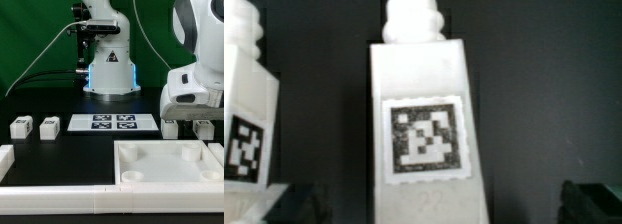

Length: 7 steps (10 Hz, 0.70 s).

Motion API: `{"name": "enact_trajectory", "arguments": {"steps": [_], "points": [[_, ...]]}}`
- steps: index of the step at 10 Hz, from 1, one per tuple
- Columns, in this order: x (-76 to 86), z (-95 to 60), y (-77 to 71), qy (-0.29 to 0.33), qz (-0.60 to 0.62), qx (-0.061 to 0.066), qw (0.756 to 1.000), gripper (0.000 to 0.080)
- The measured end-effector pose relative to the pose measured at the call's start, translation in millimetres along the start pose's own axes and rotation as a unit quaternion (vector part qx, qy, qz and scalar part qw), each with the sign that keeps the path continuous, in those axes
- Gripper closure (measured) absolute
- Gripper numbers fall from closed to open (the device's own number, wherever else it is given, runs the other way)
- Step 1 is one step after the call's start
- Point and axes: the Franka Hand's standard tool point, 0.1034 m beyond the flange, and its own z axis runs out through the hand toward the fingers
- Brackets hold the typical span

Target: Assemble one leg

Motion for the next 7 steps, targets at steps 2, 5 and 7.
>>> {"name": "enact_trajectory", "arguments": {"steps": [2,5,7], "points": [[-6.7,5.4,5.6,-0.070,-0.004,-0.006,0.998,0.0150],[1.4,6.5,4.1,-0.101,-0.003,-0.005,0.995,0.0150],[1.5,7.4,4.0,-0.102,-0.003,-0.006,0.995,0.0150]]}}
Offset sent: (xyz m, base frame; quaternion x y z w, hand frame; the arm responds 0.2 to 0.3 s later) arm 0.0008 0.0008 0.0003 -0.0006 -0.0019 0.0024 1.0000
